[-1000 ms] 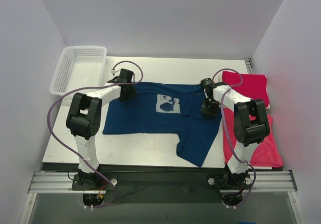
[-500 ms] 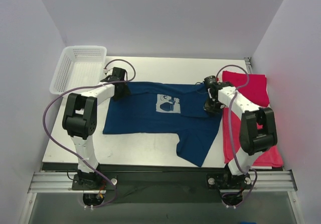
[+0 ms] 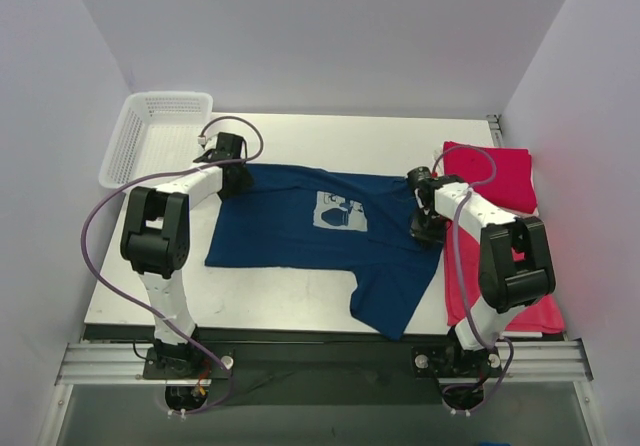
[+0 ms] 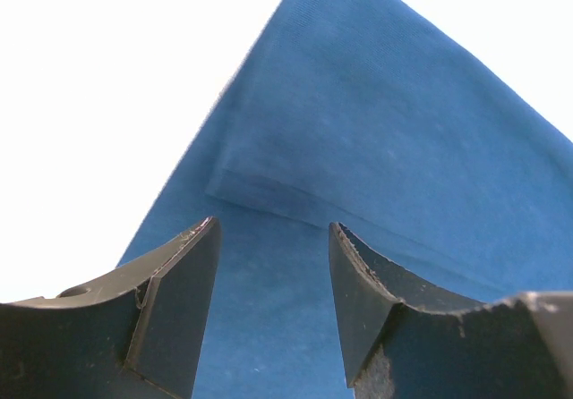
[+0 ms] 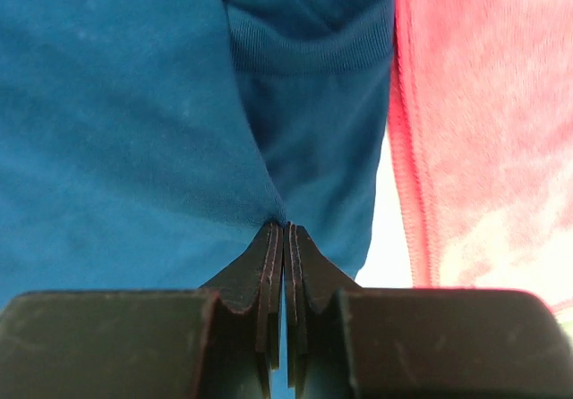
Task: Fold and stack the t-shirts
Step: Fold the flattened tshirt in 1/3 of the way
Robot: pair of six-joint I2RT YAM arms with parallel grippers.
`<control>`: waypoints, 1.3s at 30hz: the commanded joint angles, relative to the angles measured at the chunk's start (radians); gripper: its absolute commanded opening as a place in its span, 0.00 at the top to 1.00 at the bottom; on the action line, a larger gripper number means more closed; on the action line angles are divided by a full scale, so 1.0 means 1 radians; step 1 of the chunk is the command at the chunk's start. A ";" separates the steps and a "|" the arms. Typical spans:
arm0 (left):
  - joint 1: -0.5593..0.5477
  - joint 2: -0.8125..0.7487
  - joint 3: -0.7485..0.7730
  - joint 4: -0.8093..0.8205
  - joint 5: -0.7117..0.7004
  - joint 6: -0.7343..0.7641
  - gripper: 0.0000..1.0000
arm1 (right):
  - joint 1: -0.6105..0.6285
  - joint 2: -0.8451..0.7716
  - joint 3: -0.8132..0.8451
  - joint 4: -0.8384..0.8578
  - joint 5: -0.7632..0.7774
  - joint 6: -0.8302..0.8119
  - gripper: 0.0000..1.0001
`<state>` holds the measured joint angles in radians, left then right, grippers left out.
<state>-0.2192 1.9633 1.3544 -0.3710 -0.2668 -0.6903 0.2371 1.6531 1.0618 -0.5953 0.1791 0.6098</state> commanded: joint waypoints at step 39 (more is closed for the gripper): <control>0.015 0.101 0.153 -0.085 -0.101 0.037 0.55 | 0.173 0.089 0.161 -0.066 0.071 0.038 0.80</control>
<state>-0.2077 2.0651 1.4689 -0.4217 -0.3195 -0.6674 0.4026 1.7329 1.1877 -0.6140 0.2443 0.6361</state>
